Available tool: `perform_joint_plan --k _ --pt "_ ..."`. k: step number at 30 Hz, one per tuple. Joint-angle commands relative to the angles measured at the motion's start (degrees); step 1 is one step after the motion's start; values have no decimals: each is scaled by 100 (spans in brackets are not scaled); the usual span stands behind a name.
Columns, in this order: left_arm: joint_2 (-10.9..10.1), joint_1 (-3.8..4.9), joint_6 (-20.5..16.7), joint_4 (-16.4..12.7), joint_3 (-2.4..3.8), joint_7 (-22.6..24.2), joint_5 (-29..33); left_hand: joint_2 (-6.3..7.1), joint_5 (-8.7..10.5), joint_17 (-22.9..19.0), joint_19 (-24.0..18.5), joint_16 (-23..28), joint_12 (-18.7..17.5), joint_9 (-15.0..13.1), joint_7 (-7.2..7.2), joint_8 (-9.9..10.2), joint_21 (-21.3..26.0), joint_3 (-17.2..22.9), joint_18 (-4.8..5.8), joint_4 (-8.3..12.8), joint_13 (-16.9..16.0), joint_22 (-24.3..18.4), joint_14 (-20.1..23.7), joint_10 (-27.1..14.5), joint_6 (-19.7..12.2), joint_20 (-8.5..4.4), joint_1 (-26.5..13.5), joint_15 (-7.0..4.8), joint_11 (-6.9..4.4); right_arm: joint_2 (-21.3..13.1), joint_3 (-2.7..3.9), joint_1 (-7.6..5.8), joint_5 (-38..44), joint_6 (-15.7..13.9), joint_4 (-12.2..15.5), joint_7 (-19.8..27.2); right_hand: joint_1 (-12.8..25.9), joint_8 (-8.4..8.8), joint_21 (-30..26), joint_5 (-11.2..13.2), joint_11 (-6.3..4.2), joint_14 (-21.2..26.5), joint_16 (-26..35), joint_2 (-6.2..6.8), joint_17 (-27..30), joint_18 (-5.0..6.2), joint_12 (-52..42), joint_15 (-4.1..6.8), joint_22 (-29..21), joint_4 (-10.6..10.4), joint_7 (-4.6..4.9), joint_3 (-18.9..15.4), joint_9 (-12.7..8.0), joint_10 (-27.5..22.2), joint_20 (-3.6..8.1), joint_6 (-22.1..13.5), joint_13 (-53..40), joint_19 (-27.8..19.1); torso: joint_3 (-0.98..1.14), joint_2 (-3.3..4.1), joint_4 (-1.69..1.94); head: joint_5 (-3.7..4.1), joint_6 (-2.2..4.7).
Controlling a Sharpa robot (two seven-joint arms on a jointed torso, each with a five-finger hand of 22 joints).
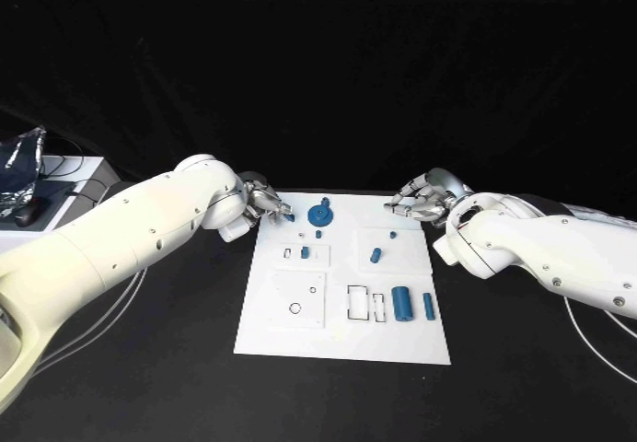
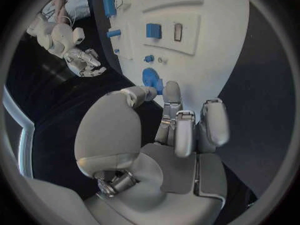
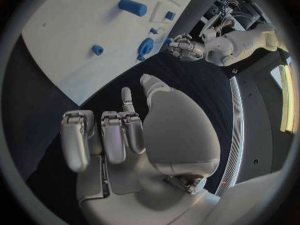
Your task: Assemble the parts on the task board
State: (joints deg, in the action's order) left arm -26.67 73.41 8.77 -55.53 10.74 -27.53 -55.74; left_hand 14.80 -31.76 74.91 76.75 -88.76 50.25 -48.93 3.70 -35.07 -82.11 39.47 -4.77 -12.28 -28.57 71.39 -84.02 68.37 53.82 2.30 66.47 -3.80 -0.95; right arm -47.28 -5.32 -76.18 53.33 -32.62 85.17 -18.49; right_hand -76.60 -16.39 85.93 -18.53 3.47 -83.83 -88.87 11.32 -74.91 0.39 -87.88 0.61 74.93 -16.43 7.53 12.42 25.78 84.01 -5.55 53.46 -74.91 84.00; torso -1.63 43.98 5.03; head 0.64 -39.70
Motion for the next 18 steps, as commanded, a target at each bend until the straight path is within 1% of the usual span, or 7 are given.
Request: perform_joint_plan --k 1,2,4,5,9,11,18 --pt "-162 11 -166 -317 -5 -31 123 6 -266 1257 59 -40 -44 -27 -54 33 -38 1070 56 1175 11 63 -529 84 111 -20 -79 -62 -27 -6 2 0 50 42 -5 25 42 -20 -17 -36 -41 -506 32 -28 -1030 72 12 41 1201 -8 12 -30 7 392 59 -40 -1317 401 8 -25 19 -5 -9" --pt "-212 10 -194 -405 -15 -27 110 6 -324 1268 70 -44 -49 -30 -60 38 -45 1053 59 1182 13 78 -532 100 124 -25 -87 -67 -33 -8 2 1 49 42 -6 25 42 -20 -17 -36 -41 -506 32 -28 -1030 72 12 41 1201 -8 12 -30 7 392 59 -40 -1317 401 9 -34 25 -2 -12" --pt "-340 9 -276 -632 -70 -11 72 22 -430 1270 91 -45 -36 -40 -71 44 -59 1011 65 1201 -11 107 -533 145 154 -34 -101 -77 -44 -12 2 1 49 42 -8 28 42 -20 -17 -36 -41 -506 32 -28 -1030 72 12 41 1201 -8 12 -30 7 392 59 -40 -1317 401 8 -41 30 1 -13" --pt "-407 8 -329 -759 -102 1 44 24 -446 1265 97 -43 -26 -42 -74 45 -63 1004 67 1205 -27 116 -531 159 161 -36 -103 -79 -47 -15 2 2 48 42 -9 29 42 -20 -17 -36 -41 -506 32 -28 -1030 72 12 41 1201 -8 12 -30 7 392 59 -40 -1317 401 7 -48 34 2 -17" --pt "-603 0 -480 -1112 -189 38 -76 30 -477 1244 104 -36 -12 -45 -81 45 -68 992 69 1211 -48 125 -525 183 176 -40 -106 -83 -52 -27 2 5 48 41 -12 36 40 -25 -28 -40 -43 -505 34 -29 -1027 74 5 44 1195 -8 10 -32 30 399 61 -48 -1322 397 3 -67 45 -3 -35" --pt "-740 -20 -612 -1362 -245 66 -206 34 -496 1247 114 -37 1 -47 -85 46 -74 986 72 1217 -67 138 -526 201 185 -42 -107 -87 -56 -39 2 8 48 38 -11 43 40 -25 -28 -40 -43 -505 34 -29 -1027 74 5 44 1195 -8 10 -32 30 399 61 -48 -1322 397 3 -76 51 8 -38" --pt "-971 -143 -923 -1795 -350 129 -615 38 -510 1251 129 -38 2 -48 -89 46 -83 983 77 1223 -69 159 -528 211 193 -45 -104 -90 -60 -61 1 18 51 26 -5 68 39 -26 -28 -42 -44 -504 35 -29 -1023 74 9 44 1195 -7 10 -32 34 396 62 -48 -1319 397 -12 -102 81 10 -66"
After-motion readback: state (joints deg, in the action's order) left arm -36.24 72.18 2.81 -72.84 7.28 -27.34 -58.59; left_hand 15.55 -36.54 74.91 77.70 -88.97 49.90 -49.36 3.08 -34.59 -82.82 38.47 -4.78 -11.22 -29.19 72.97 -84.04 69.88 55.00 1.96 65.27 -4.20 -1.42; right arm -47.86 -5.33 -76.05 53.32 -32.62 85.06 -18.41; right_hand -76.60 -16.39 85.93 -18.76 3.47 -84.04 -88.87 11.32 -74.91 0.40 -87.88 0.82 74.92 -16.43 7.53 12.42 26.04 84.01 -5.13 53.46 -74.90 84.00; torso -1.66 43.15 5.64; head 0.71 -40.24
